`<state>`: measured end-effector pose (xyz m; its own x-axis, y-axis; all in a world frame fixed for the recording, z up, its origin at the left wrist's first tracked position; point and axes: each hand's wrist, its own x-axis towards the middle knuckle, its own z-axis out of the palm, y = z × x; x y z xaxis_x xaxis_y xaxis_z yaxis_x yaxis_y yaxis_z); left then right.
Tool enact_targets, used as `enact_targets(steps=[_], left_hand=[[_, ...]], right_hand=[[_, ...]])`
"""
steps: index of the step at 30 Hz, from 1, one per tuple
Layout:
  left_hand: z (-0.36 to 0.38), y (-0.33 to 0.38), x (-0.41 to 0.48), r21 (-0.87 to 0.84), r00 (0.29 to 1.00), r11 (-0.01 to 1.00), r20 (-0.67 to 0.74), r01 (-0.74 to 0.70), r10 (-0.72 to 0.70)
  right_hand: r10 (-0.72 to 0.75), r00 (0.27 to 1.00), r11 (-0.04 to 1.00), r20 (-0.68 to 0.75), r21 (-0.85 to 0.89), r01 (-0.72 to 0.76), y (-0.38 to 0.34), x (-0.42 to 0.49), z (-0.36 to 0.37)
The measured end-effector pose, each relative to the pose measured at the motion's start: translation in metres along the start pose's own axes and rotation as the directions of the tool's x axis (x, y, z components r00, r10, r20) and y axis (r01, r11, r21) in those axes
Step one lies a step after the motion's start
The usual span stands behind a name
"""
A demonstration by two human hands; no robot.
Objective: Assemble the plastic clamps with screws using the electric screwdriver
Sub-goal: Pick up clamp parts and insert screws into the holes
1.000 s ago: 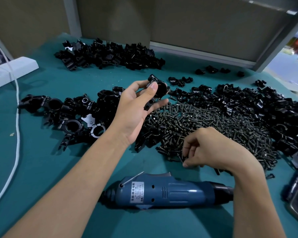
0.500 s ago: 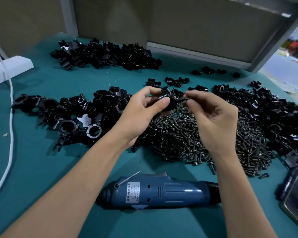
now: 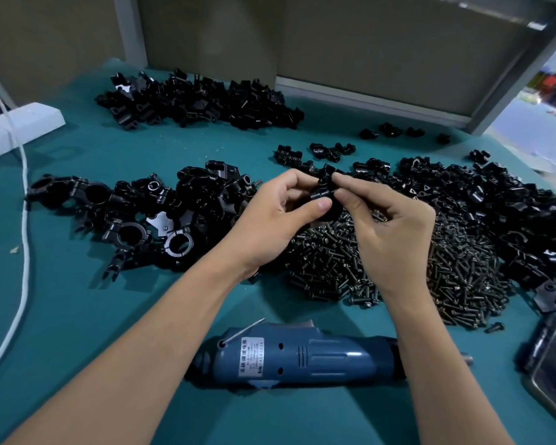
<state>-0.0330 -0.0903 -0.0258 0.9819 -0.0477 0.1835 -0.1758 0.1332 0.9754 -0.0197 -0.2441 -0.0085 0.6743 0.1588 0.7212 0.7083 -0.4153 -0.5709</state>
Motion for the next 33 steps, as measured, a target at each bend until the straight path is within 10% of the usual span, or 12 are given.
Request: enact_targets(steps=[9,12,15,33], left_hand=[[-0.005,0.012,0.001,-0.464,0.994,0.886,-0.107,-0.018,-0.036],[-0.011,0.015,0.002,-0.517,0.983,0.853,-0.184,-0.073,-0.027],[-0.013,0.013,0.004,-0.504,0.977,0.860,-0.209,-0.078,-0.033],[-0.010,0.012,0.001,-0.455,0.983,0.889,-0.180,-0.055,-0.032]], right_hand=[[0.136,0.983,0.990,0.125,0.028,-0.141,-0.001,0.004,-0.025],[0.346,0.687,0.936,0.639,-0.284,-0.207,0.001,0.007,-0.030],[0.445,0.458,0.888,0.770,-0.444,-0.116,-0.001,0.001,-0.020],[0.454,0.460,0.884,0.763,-0.451,-0.124,-0.011,-0.004,-0.025]])
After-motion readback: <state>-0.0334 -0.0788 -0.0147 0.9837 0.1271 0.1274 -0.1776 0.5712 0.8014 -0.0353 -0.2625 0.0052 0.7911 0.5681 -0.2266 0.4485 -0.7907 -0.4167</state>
